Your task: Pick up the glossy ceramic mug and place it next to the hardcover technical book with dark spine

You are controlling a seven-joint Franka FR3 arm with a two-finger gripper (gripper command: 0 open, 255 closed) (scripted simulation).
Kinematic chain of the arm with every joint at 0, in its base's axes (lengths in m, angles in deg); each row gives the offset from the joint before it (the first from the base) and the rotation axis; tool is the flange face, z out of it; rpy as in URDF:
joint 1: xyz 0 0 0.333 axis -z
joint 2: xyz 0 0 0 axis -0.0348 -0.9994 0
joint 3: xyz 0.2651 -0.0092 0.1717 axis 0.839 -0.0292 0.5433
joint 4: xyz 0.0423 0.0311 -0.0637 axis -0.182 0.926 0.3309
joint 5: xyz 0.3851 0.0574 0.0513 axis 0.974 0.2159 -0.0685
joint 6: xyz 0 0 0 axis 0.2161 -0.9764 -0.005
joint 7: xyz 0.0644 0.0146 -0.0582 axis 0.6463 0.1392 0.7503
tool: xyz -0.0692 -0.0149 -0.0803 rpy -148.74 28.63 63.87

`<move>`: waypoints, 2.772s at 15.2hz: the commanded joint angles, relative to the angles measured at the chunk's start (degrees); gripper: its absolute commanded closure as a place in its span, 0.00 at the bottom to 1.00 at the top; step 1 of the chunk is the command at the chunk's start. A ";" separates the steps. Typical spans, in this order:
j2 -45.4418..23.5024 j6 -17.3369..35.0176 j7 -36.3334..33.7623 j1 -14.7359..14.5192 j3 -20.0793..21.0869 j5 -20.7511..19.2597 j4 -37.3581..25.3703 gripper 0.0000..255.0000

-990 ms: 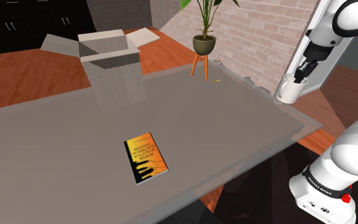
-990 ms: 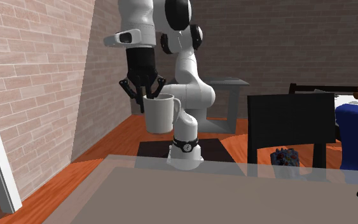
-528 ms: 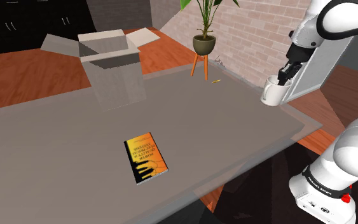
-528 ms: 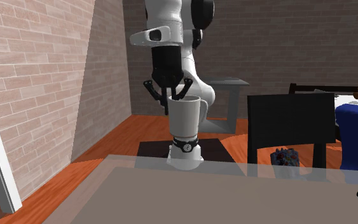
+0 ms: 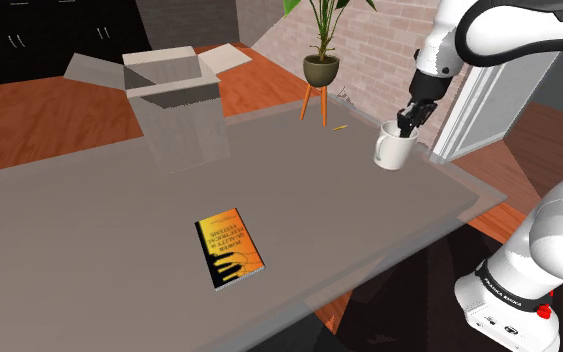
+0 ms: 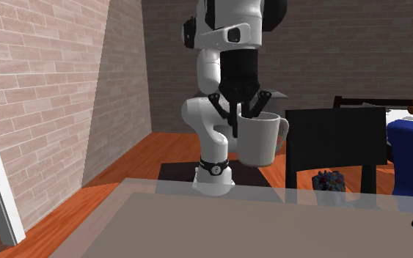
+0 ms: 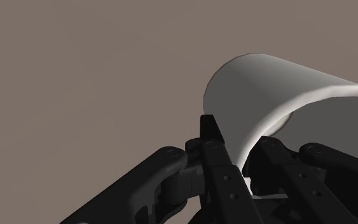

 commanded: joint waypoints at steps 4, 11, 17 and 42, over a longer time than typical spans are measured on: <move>-6.58 2.55 -6.04 -2.64 5.20 2.99 -4.30 1.00; -17.65 5.00 -14.10 -5.07 11.74 4.73 -13.42 1.00; -28.28 5.66 -21.26 -6.57 16.70 3.67 -23.68 1.00; -45.40 17.42 -30.67 -9.39 21.21 -1.79 -28.60 1.00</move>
